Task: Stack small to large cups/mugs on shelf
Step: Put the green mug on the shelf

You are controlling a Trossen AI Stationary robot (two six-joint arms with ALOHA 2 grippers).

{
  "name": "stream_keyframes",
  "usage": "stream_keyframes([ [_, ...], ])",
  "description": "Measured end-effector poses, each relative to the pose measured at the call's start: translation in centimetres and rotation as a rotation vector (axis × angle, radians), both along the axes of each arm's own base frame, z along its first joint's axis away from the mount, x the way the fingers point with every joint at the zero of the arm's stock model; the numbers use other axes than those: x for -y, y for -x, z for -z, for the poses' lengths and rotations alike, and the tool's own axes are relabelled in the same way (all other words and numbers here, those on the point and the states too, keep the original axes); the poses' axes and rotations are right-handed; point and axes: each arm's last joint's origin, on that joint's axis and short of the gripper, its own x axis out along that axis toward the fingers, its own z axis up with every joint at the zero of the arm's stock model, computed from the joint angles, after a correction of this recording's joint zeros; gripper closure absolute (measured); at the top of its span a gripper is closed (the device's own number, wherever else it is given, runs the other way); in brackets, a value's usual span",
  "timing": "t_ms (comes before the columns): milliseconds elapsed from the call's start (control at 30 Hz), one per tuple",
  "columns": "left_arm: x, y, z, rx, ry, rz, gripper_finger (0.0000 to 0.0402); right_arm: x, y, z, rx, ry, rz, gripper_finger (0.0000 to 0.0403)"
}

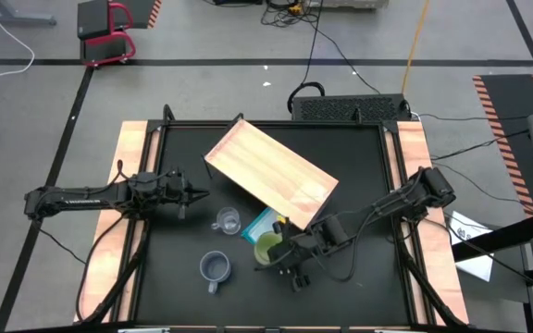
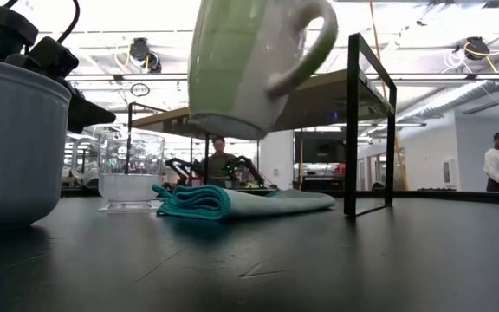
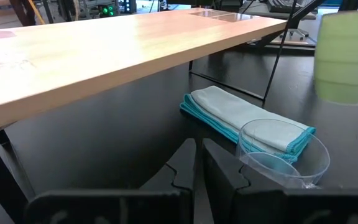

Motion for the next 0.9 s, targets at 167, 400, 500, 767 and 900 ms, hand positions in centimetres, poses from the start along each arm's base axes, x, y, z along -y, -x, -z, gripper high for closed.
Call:
stream_keyframes([
  [167,0.0,0.0,0.0,0.0,0.0,0.0,0.0371,1.4,0.0,-1.8,0.008,-0.006,0.03,0.0397],
  [400,0.0,0.0,0.0,-0.005,-0.005,0.0,0.0371,2.3,-0.5,-5.0,0.059,-0.014,0.043,0.0397],
  [500,0.0,0.0,0.1,-0.008,-0.004,0.0,0.0371,3.0,-0.5,-5.4,0.04,-0.004,0.056,0.0397],
  [767,0.0,0.0,0.1,-0.011,-0.004,0.0,0.0371,3.4,-0.5,-5.4,0.026,0.001,0.067,0.0397],
  [900,0.0,0.0,0.1,-0.012,-0.003,0.0,0.0371,3.4,-0.5,-5.4,0.026,0.0,0.067,0.0397],
])
